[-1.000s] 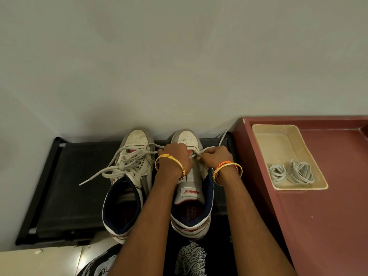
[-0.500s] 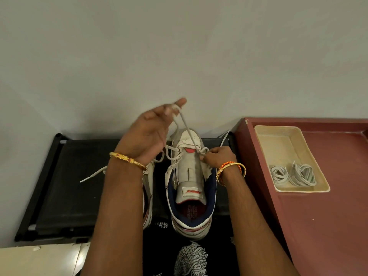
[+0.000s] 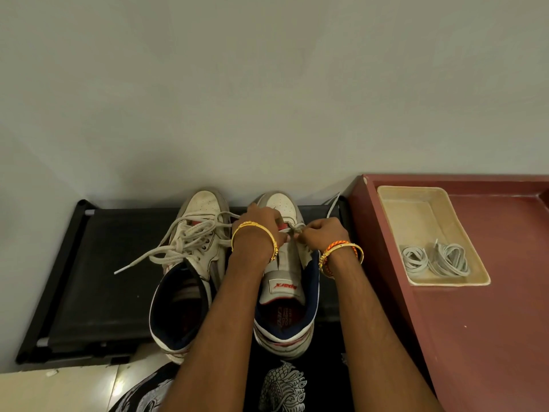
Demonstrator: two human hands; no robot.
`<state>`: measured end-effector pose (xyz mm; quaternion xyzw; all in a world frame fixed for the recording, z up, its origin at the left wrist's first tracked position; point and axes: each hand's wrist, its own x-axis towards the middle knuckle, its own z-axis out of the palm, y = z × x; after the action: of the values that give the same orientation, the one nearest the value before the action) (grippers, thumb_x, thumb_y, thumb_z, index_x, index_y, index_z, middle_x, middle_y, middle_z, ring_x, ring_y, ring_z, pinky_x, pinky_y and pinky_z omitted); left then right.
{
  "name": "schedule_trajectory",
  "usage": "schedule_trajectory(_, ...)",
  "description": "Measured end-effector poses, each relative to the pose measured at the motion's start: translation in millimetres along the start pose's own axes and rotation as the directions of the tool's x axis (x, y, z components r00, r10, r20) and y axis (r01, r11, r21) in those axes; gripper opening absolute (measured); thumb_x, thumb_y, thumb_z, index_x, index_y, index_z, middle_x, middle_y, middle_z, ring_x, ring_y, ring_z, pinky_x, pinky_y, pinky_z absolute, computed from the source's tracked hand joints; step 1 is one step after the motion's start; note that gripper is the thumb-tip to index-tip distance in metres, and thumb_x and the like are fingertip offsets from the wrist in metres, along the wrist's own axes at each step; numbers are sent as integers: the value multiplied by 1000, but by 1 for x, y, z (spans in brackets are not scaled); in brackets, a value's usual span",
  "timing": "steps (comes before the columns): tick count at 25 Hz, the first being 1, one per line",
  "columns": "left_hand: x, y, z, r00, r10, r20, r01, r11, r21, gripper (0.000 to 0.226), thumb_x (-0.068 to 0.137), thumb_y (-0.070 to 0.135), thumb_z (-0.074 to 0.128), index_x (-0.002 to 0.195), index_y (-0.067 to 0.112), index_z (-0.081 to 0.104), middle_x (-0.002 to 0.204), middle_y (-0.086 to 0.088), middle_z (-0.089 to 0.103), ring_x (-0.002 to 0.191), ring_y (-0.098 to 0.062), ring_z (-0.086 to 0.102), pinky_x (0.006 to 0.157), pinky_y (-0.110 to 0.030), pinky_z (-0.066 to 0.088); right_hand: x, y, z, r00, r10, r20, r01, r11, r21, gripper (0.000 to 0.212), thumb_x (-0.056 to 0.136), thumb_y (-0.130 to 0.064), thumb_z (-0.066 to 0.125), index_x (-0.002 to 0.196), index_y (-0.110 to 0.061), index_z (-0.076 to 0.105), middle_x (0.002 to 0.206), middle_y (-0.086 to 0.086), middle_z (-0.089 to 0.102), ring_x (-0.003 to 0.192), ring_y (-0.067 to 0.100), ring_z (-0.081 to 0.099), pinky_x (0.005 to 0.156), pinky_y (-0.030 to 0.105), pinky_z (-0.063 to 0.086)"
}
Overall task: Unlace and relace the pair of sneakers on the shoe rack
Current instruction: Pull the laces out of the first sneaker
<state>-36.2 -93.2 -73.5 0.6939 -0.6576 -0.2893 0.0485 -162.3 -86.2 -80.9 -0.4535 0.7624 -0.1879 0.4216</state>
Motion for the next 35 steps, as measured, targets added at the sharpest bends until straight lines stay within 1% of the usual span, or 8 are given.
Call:
schedule_trajectory(12, -5, -10, -13, 927, -24, -375, -144, 899, -414, 18, 75, 30, 75, 63, 35, 62, 122, 14, 33, 126, -16, 29, 105, -42, 28, -2, -3, -2, 997, 64, -34, -62, 997, 38, 18, 80, -19, 70, 94, -9, 74, 82, 7, 64, 76, 16, 57, 67, 24, 44)
schedule_trajectory(17, -20, -19, -58, 800, -157, -580, -457, 466, -757, 23, 80, 11, 70, 70, 31, 66, 133, 10, 37, 129, -11, 38, 93, -9, 40, -2, -3, -1, 996, 85, -31, -83, 994, 66, 20, 80, -19, 71, 95, -6, 73, 91, 10, 68, 79, 17, 56, 70, 26, 44)
schedule_trajectory(22, -31, -16, -81, 888, -243, -391, -435, -165, -885, 11, 91, 11, 52, 83, 17, 58, 90, 4, 71, 77, -15, 68, 80, -31, 54, -1, -3, -1, 997, 71, -25, -70, 996, 54, 23, 81, -19, 70, 101, -6, 72, 97, 11, 68, 82, 18, 57, 73, 25, 46)
schedule_trajectory(23, -32, -12, -80, 906, -241, -347, -384, -124, -915, 15, 95, 9, 45, 83, 15, 51, 74, 3, 68, 58, -12, 62, 65, -32, 53, -2, -3, -1, 998, 65, -22, -64, 997, 47, 23, 82, -18, 69, 101, -6, 72, 96, 11, 68, 82, 18, 57, 74, 25, 46)
schedule_trajectory(25, -29, -4, -68, 896, -213, -389, -313, 320, -894, 11, 95, 11, 46, 86, 17, 48, 64, 1, 57, 50, -13, 50, 54, -35, 48, -2, -3, -1, 998, 57, -13, -57, 997, 47, 21, 82, -17, 69, 100, -6, 71, 96, 10, 68, 83, 18, 58, 74, 27, 48)
schedule_trajectory(27, -26, -1, -44, 915, -12, -403, -197, 860, -472, 7, 88, 21, 57, 95, 22, 58, 80, -2, 60, 70, -20, 59, 68, -37, 51, -1, -2, 0, 999, 48, -8, -47, 998, 49, 20, 82, -16, 69, 99, -7, 72, 98, 11, 69, 85, 19, 59, 78, 29, 50)
schedule_trajectory(28, -24, -1, -29, 946, 66, -317, -139, 966, -215, 15, 86, 27, 60, 101, 24, 62, 96, -3, 61, 84, -22, 61, 75, -35, 50, 0, -2, 0, 999, 40, -11, -39, 998, 40, 19, 82, -16, 68, 98, -7, 72, 98, 11, 69, 85, 19, 59, 79, 30, 51)
schedule_trajectory(35, 3, 1, -2, 999, -40, 2, 40, 998, 47, 36, 84, 27, 68, 117, 13, 64, 123, -12, 59, 110, -28, 57, 89, -33, 46, 2, -1, 2, 1000, 13, -8, -13, 999, 30, 22, 83, -16, 68, 102, -7, 72, 102, 11, 68, 87, 17, 56, 79, 29, 48)
